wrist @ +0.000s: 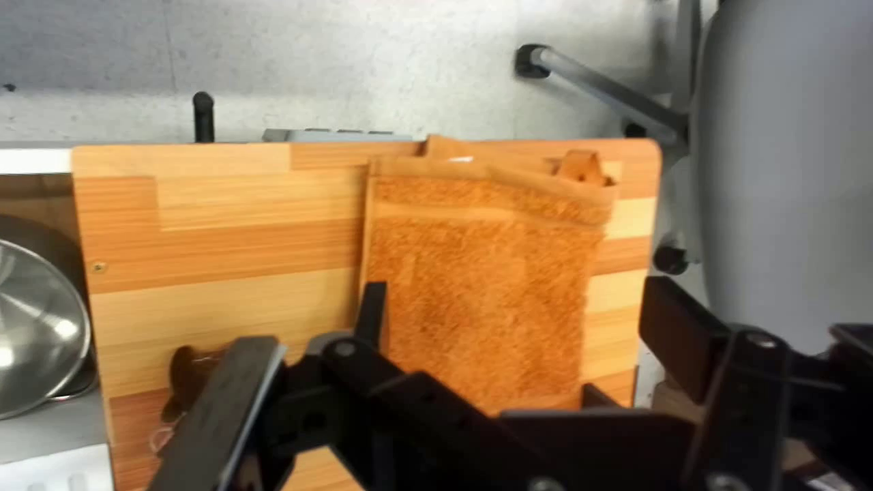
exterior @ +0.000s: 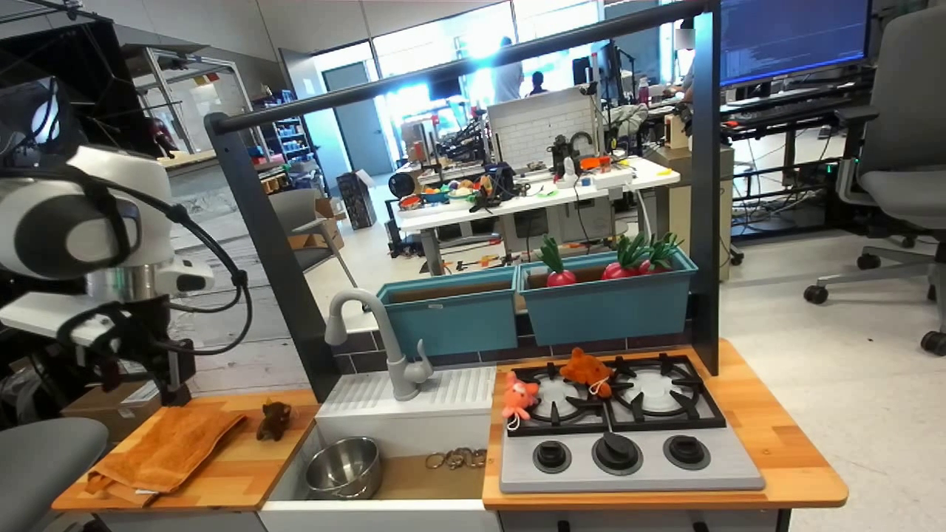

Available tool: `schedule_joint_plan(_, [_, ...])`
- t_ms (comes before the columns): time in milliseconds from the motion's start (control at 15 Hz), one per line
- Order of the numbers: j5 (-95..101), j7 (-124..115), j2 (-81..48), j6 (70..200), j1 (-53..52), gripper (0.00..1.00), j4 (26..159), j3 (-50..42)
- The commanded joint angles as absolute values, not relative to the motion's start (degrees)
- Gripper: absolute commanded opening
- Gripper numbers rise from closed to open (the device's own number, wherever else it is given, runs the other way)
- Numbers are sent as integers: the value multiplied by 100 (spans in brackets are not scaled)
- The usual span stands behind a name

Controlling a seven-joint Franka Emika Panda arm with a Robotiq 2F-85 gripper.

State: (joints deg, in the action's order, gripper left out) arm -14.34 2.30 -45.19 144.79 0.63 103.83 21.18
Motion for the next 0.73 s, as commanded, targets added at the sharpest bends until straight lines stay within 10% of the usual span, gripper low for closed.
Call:
schedule_joint_plan(0, [-1678, 381, -4313, 14416, -62, 100, 10487, 2012])
schedule_joint_plan(667, [-1643, 353, -4485, 14435, -138, 100, 10394, 1899])
